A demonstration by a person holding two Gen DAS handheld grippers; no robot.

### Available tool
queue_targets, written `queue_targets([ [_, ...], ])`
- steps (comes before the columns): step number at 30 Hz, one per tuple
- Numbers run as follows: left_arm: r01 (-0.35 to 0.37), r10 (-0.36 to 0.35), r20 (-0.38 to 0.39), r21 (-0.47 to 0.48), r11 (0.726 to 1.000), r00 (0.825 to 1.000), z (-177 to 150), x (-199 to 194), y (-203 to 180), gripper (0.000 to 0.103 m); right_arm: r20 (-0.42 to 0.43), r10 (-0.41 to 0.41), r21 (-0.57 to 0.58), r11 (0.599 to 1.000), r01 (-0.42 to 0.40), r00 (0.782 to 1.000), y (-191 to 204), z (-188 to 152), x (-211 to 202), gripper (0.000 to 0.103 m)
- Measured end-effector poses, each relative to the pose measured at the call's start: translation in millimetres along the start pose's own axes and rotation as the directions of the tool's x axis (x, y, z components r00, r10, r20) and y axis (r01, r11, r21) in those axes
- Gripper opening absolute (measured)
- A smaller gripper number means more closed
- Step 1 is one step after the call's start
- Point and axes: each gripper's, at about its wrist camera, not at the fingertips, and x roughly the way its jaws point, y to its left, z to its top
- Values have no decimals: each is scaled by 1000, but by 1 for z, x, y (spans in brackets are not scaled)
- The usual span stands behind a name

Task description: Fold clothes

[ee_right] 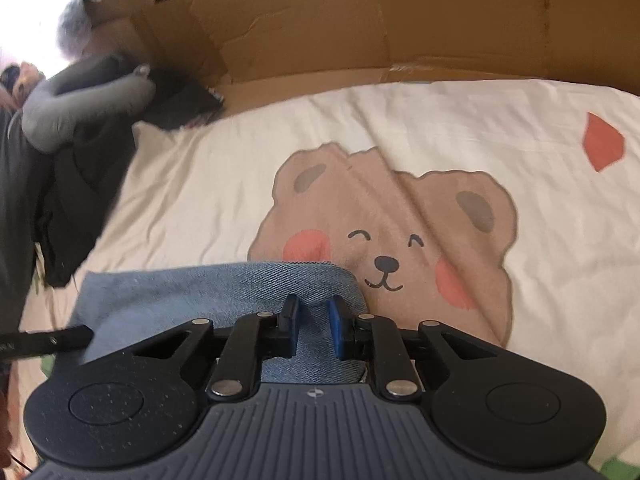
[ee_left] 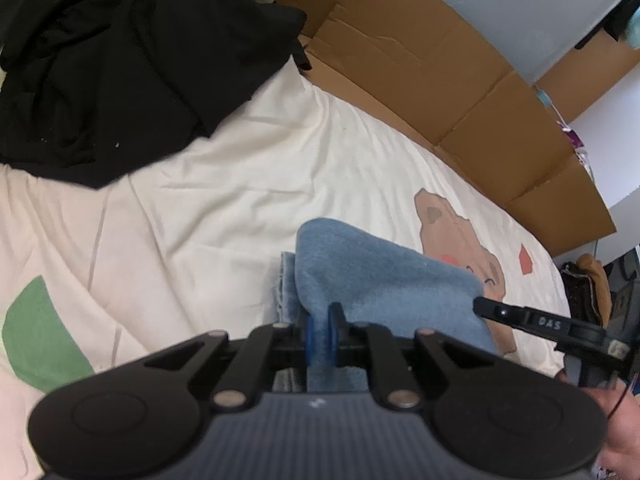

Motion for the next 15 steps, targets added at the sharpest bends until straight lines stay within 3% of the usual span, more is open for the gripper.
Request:
queue_targets([
  [1, -3, 3, 1, 0, 1000, 1000, 0, 0, 0, 10, -2, 1, -11, 1000, -1, 1000, 0, 0, 2, 23],
  [7, -38, 38, -9, -25, 999, 999, 4, -7, -4, 16, -64, 1, -63, 998, -5, 998, 1, 11, 7, 23],
  [10, -113, 113, 16, -12, 994, 993, 5, -19, -10, 24, -129, -10, -166, 986, -12, 992, 7, 21, 10, 24],
  [15, -165, 162, 83, 38, 986, 983, -1, -42, -27, 21, -206, 7, -270, 961, -64, 978, 6, 33, 0, 25],
])
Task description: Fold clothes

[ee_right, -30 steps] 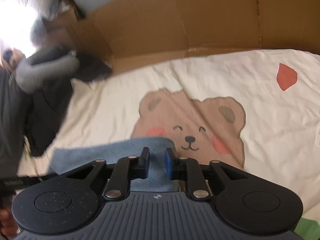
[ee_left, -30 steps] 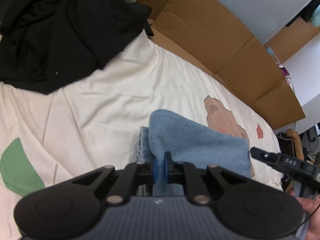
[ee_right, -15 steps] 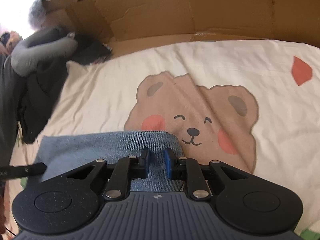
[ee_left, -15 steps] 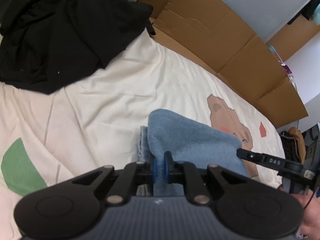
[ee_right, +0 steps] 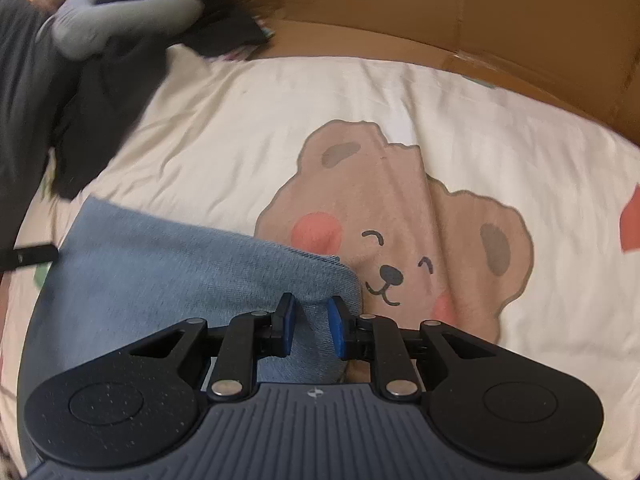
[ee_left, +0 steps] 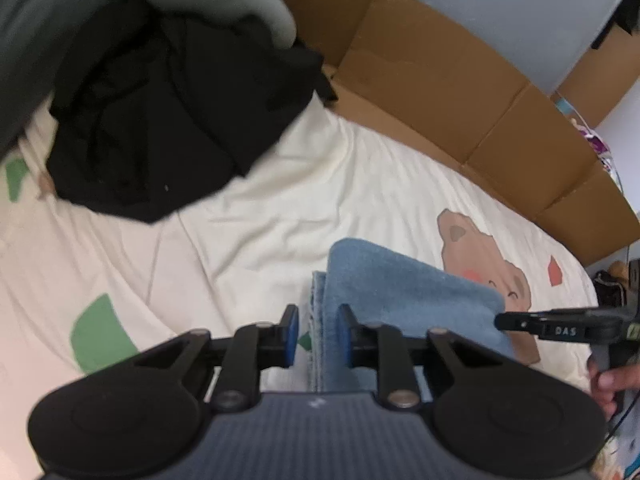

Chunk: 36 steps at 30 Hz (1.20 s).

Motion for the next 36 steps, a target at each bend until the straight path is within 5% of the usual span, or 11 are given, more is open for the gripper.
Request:
queue_targets([
  [10, 39, -40, 11, 89, 995, 999, -14, -22, -27, 18, 31, 121, -185, 976, -113, 992, 11, -49, -36, 25],
  [15, 38, -33, -78, 55, 998, 996, -29, -7, -30, 15, 26, 141, -240, 962, -131, 990, 27, -93, -43, 25],
  [20, 30, -33, -140, -26, 999, 990, -48, -1, -20, 13, 48, 183, -233, 958, -167, 982, 34, -118, -60, 23],
  [31, -88, 87, -212, 8, 996, 973, -47, -9, -32, 3, 117, 292, -191, 944, -267, 949, 20, -155, -74, 22],
  [33, -99, 90, -186, -38, 994, 978, -41, -16, -32, 16, 154, 300, -173, 946, -273, 942, 12, -151, -80, 24],
  [35, -115, 106, -146, -56, 992, 984, -37, -23, -33, 51, 180, 293, -137, 953, -271, 939, 1, -146, -82, 32],
  [36, -129, 119, -137, -61, 990, 983, -36, -24, -33, 53, 189, 285, -113, 957, -267, 940, -5, -143, -82, 34],
])
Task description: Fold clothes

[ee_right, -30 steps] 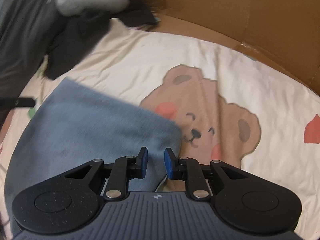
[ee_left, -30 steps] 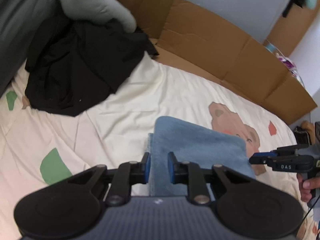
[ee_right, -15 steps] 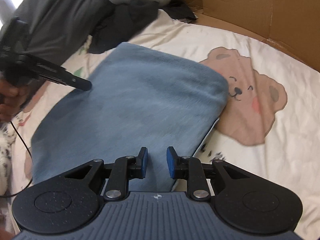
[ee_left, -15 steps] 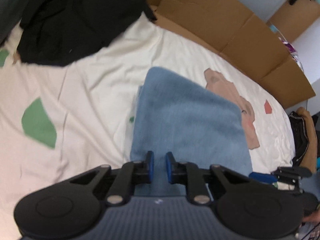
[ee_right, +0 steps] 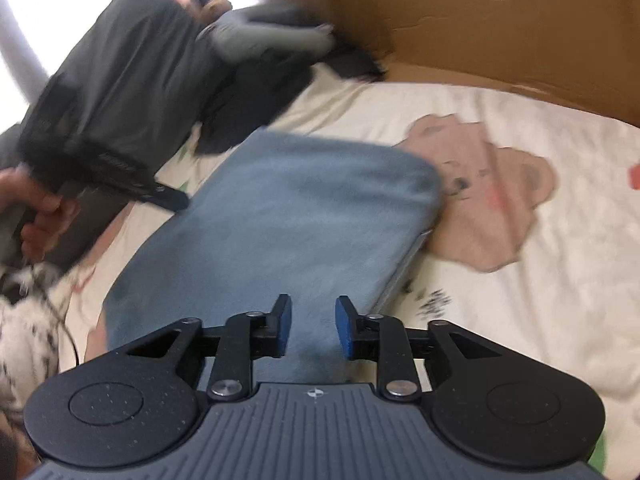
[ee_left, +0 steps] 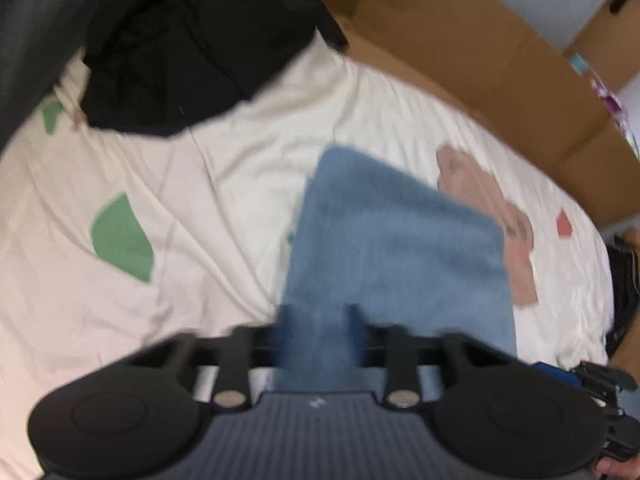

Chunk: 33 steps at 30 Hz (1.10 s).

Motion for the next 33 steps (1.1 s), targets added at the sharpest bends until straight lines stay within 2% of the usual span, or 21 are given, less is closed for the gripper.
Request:
queue_targets([
  [5, 1, -2, -36, -26, 1000, 999, 2, 10, 3, 51, -5, -19, 108, 994, 20, 1000, -26, 2, 3, 38],
  [8, -16, 15, -51, -15, 1000, 999, -2, 17, 5, 51, -25, -9, 127, 992, 12, 1000, -30, 0, 10, 47],
  [12, -14, 12, -66, -43, 999, 998, -5, 25, 15, 55, -58, 9, 154, 988, 0, 998, -31, -2, 21, 47],
  [14, 2, -6, -63, -56, 998, 998, -5, 27, 20, 59, -74, 18, 169, 986, -5, 997, -30, -2, 28, 47],
  [22, 98, -105, -51, -112, 989, 993, -7, 38, 35, 62, -109, 56, 283, 959, -23, 992, -39, 2, 52, 52],
  [28, 180, -188, -39, -152, 972, 981, -11, 41, 43, 64, -139, 86, 354, 935, -32, 986, -46, 3, 67, 61],
  [30, 195, -202, -35, -135, 971, 979, -15, 42, 41, 64, -143, 101, 369, 929, -42, 985, -48, 5, 69, 60],
  [33, 205, -211, -31, -137, 969, 977, -20, 45, 42, 67, -145, 104, 355, 934, -46, 984, -44, 10, 64, 50],
])
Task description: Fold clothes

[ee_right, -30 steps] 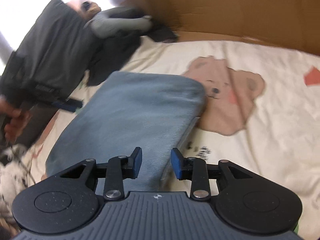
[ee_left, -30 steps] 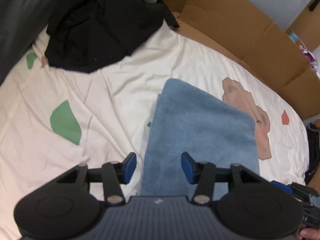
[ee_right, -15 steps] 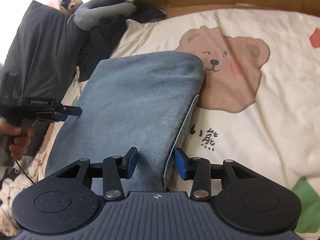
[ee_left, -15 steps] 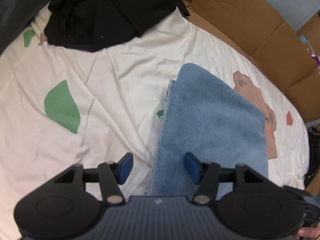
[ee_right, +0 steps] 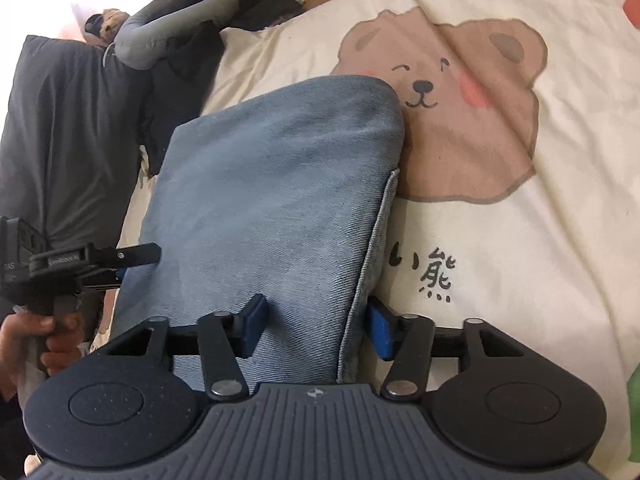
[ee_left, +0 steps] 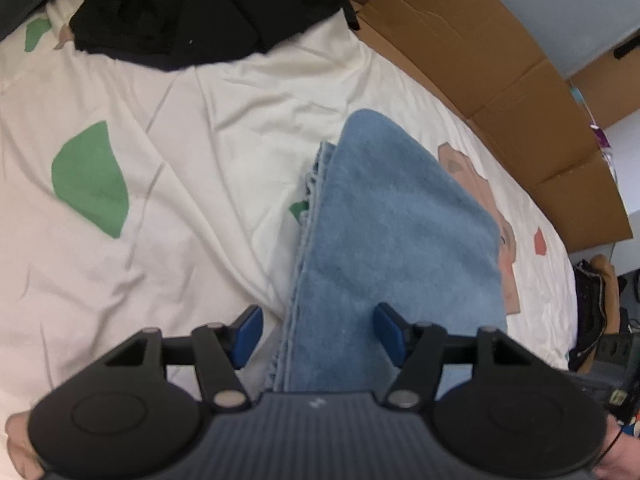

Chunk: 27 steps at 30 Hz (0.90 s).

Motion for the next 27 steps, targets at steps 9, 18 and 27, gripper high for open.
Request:
queue_targets([
  [9, 17, -17, -2, -11, 1000, 1000, -1, 3, 4, 72, 5, 51, 102, 993, -51, 999, -12, 2, 2, 48],
  [18, 54, -54, -14, -5, 999, 998, -3, 10, -1, 66, 9, 71, 87, 994, -72, 997, -10, 1, 5, 36],
  [27, 40, -40, -13, 22, 999, 999, -3, 7, -14, 62, 55, 87, 61, 994, -91, 995, 0, 6, -17, 19],
])
